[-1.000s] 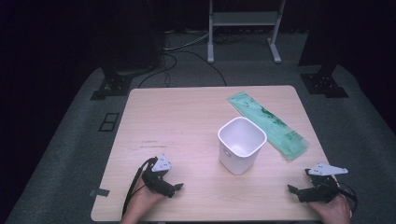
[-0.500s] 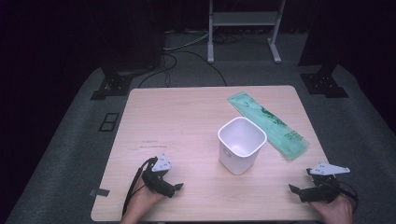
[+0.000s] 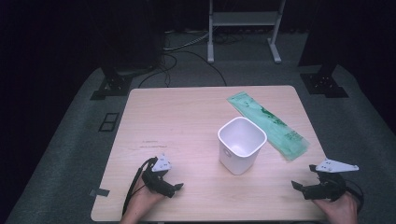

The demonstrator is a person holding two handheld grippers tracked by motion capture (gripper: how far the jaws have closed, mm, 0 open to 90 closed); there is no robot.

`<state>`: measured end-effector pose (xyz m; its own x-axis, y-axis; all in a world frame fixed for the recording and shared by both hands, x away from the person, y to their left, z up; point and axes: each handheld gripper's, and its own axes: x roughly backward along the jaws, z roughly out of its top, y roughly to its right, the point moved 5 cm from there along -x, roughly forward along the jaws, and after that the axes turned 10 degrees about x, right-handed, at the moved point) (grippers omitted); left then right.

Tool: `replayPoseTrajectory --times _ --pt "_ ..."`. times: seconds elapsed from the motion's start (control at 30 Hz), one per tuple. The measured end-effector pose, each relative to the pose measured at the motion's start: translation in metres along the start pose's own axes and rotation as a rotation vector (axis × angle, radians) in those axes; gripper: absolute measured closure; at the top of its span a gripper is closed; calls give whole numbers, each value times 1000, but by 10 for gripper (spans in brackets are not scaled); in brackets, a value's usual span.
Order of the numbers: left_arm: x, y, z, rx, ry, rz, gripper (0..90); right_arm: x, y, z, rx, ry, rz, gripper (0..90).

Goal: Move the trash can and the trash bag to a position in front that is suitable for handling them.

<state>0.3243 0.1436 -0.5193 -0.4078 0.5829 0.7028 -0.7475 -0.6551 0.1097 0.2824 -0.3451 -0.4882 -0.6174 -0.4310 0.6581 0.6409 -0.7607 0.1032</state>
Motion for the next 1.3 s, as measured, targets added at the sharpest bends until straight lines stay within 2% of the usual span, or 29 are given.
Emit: replayPoseTrajectory --times 0.37,0.87,0.97,1.03,1.3 --pt "0 0 0 0 0 0 0 7 1 20 8 25 3 13" --pt "0 0 0 0 0 0 0 10 4 53 15 61 33 14" --pt "0 0 0 -1 0 0 0 11 4 62 19 73 41 15" --pt "0 0 0 0 0 0 0 12 4 67 20 80 53 53" --pt "0 0 0 0 -1 1 0 14 5 90 20 120 76 57"
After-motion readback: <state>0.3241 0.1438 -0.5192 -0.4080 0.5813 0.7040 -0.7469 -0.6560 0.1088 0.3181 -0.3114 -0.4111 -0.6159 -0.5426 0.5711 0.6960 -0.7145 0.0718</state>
